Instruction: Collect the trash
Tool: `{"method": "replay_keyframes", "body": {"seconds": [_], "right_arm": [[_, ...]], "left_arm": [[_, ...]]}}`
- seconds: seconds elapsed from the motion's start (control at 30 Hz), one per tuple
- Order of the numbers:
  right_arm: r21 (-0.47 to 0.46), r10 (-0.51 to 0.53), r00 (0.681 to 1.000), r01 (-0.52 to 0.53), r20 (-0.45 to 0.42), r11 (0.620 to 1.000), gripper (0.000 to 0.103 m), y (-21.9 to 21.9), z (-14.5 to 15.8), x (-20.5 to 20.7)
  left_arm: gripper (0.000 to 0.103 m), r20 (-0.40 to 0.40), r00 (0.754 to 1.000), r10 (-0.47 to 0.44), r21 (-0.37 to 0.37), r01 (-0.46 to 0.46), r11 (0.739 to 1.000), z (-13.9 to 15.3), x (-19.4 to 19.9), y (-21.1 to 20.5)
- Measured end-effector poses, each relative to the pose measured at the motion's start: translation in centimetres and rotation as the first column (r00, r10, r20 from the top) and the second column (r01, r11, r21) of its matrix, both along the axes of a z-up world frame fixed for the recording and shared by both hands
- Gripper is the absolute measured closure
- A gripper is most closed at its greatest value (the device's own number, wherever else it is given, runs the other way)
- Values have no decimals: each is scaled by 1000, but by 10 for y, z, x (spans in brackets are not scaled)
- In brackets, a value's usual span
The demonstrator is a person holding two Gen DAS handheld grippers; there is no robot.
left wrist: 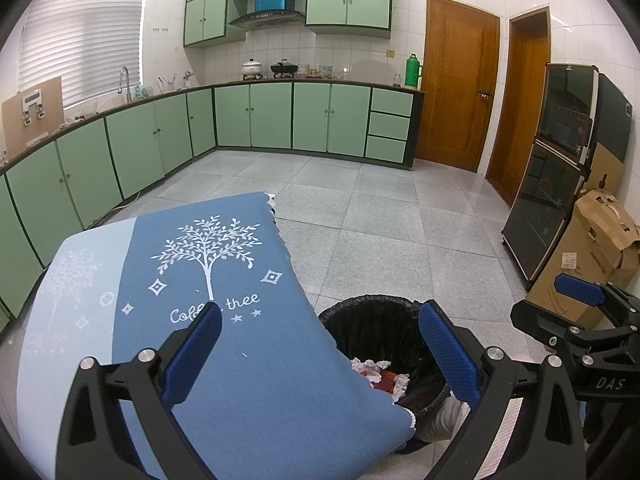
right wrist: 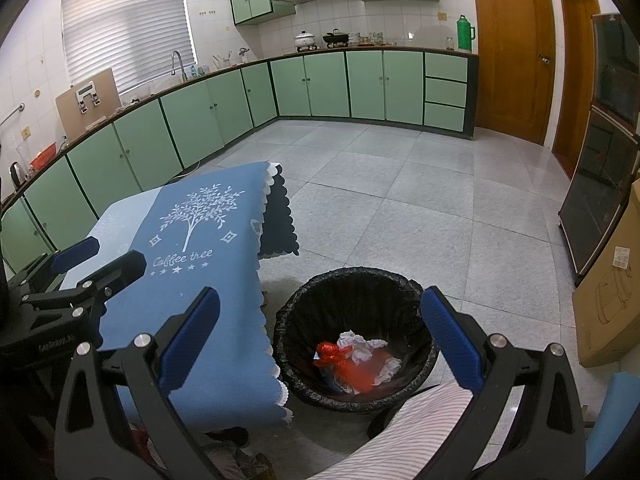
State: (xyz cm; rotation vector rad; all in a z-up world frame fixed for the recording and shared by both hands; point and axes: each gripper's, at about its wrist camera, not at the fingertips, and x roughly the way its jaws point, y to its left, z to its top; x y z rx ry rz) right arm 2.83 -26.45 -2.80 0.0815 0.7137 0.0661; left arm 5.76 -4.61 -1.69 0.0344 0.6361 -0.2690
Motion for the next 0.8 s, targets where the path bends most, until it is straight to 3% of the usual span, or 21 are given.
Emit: {"method": "replay_keyframes", "body": {"seconds": [0.8], "right_arm": [[-2,1,1000,-1,-2,1000,5,1,0,0]], "left_arm": [[6,-10,1000,5,-3,-5,1000,0,-1,0]]}}
